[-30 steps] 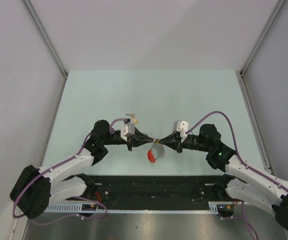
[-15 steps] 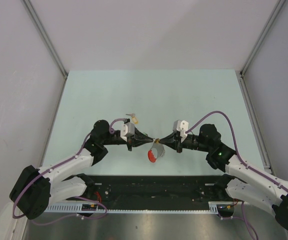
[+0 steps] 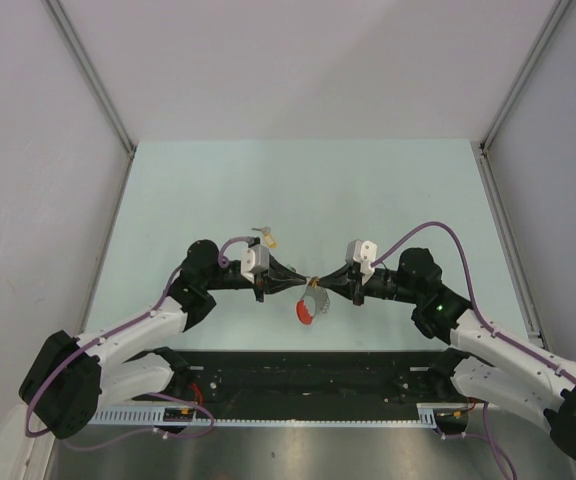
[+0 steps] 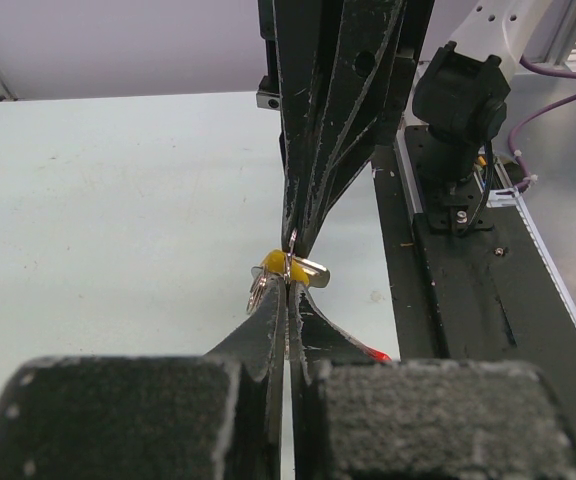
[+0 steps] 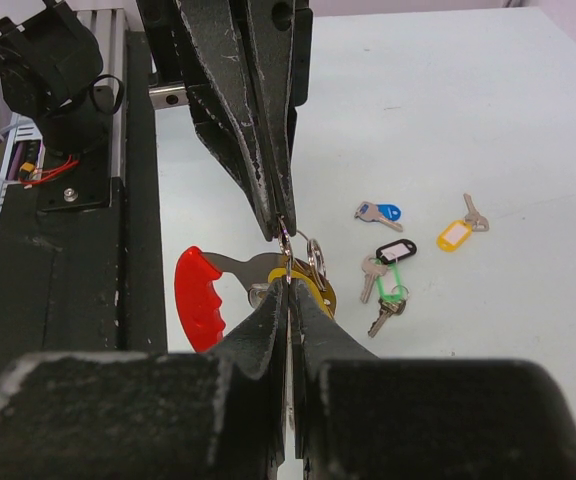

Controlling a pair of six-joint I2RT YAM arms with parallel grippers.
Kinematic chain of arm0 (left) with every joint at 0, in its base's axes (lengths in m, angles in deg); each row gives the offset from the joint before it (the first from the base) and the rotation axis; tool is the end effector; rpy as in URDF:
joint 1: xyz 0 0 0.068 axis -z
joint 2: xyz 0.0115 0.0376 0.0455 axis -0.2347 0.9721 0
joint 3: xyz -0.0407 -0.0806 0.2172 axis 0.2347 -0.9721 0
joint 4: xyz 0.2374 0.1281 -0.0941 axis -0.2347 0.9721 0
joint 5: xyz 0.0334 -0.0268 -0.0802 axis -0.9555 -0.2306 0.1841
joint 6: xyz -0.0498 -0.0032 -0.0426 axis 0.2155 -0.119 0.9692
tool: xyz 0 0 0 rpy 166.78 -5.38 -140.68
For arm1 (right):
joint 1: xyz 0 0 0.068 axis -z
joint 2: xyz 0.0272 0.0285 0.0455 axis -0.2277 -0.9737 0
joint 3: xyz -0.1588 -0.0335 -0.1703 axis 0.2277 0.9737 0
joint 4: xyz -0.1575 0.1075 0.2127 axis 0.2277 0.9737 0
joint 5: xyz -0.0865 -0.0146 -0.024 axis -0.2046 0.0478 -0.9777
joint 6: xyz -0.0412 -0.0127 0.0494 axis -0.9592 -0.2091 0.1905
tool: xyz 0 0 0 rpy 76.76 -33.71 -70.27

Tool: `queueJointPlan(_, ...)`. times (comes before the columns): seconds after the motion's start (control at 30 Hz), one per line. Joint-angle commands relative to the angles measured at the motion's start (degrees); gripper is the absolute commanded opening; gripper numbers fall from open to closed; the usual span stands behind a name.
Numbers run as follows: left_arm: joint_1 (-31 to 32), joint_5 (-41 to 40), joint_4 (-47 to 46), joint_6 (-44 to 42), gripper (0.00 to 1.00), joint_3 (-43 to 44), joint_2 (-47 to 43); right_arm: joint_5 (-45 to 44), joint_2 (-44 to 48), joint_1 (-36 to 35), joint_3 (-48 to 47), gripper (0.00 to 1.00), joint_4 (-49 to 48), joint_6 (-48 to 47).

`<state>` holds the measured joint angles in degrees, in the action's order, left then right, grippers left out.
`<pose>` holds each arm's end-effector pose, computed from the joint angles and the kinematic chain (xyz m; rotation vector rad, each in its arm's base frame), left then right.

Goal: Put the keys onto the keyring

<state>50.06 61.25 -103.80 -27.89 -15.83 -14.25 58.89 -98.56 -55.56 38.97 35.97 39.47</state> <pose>0.1962 -0.1955 0.2114 1.1989 1.1718 -1.1528 0.1759 0.1997 0.2359 -1.1625 1.2858 0.9014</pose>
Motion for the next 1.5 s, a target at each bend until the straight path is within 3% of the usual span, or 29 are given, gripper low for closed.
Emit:
queueJointPlan(0.0, -0.2, 1.4, -3.5, 1.4, 0.01, 0.4, -0.9, 0.1, -0.5, -0.3, 0.0, 0.00, -3.3, 0.7)
queueJointPlan(1.17, -0.3, 0.2, -4.7, 1.4, 0.00, -0.2, -1.3, -0.6, 1.3, -0.3, 0.1, 0.00, -1.9, 0.2)
queueJointPlan(1.47, -0.5, 0.2, -8.0, 5.1, 0.00, -1.4, -0.7, 0.0, 1.4, 0.0, 0.1, 0.00, -1.9, 0.5)
